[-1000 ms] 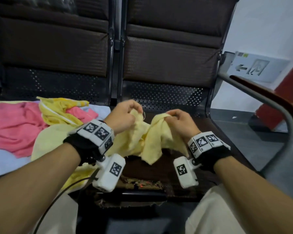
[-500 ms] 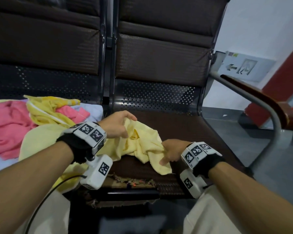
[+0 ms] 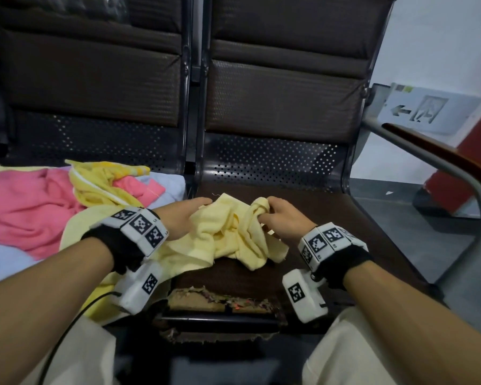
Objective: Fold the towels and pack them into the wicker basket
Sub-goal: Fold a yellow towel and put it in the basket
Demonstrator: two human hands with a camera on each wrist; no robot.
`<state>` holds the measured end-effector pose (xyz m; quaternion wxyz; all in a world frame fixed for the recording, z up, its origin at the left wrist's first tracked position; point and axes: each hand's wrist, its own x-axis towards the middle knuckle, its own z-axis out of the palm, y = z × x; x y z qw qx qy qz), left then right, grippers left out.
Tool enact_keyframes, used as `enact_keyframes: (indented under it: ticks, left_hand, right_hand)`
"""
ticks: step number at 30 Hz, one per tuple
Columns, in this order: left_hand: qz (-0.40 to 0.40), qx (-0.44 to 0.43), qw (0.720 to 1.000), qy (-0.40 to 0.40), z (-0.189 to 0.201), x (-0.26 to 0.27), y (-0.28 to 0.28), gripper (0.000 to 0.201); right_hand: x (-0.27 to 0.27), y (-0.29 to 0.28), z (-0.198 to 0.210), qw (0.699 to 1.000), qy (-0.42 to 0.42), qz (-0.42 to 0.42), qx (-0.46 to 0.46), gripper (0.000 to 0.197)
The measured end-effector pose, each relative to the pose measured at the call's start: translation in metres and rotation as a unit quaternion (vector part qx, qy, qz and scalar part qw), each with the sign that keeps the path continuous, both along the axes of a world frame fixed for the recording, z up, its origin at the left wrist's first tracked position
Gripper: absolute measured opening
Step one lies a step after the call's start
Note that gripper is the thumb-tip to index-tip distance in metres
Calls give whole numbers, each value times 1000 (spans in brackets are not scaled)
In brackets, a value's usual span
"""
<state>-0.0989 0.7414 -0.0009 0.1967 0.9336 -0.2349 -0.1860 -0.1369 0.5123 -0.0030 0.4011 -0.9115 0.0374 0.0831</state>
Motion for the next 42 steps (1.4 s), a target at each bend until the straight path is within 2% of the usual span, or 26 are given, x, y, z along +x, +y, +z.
enact_keyframes:
  ticks: [2, 5, 8, 11, 12, 14, 17, 20, 22, 24, 26, 27, 29, 30, 32, 35, 37, 38, 42]
  left_hand:
    - [40, 36, 998, -32, -4, 6, 7, 51]
    - [80, 92, 989, -80, -6, 15, 15, 27]
    - [98, 61, 987, -108, -6, 23, 20, 31]
    - [170, -65, 979, -90, -3, 30, 21, 42]
    - [204, -113, 970, -74, 0, 30, 19, 47]
    - [255, -204, 944, -43, 4, 31, 14, 52]
    - [275, -318, 907, 25, 9, 27, 5, 45]
    - [251, -413, 869, 103, 14, 22, -7, 25]
    - [251, -450, 847, 134, 16, 18, -11, 18]
    - [251, -462, 838, 144, 18, 15, -15, 20]
    - [249, -466, 836, 146, 19, 12, -16, 21]
    - [251, -465, 836, 147, 19, 10, -15, 20]
    - [260, -449, 842, 147, 19, 8, -13, 18]
    - [268, -434, 848, 145, 18, 7, -11, 15]
    - [287, -402, 859, 133, 17, 6, -8, 8]
    - [294, -395, 861, 130, 15, 4, -5, 12]
    - [285, -409, 856, 140, 14, 3, -4, 16]
    - [279, -416, 853, 145, 14, 1, -5, 18]
    - [240, -440, 848, 170, 15, -8, -13, 22]
  right_hand:
    - [5, 7, -1, 1000, -16, -3, -9, 9]
    - [12, 19, -4, 999, -46, -11, -14, 17]
    - [19, 30, -2, 996, -71, -27, 42, 18]
    - [23, 39, 5, 982, -81, -55, 163, 11]
    - [22, 41, 8, 974, -80, -61, 204, 7]
    - [20, 42, 13, 958, -68, -68, 270, 13]
    - [17, 41, 18, 927, -27, -62, 370, 21]
    - [18, 39, 20, 900, 6, -52, 433, 24]
    - [18, 38, 18, 909, 2, -46, 414, 26]
    - [17, 35, 17, 941, -36, -29, 336, 29]
    - [16, 30, 14, 981, -102, -3, 165, 27]
    - [15, 28, 12, 989, -132, 10, 61, 24]
    - [14, 25, 10, 979, -174, 34, -104, 16]
    - [13, 24, 10, 970, -188, 49, -148, 15]
    - [12, 24, 14, 956, -229, 91, -160, 12]
    - [5, 27, 27, 944, -287, 155, -43, 13]
    - [1, 30, 32, 944, -294, 142, 37, 14]
    - [2, 31, 31, 945, -297, 125, 48, 14]
    - [6, 37, 19, 954, -288, 84, 16, 13]
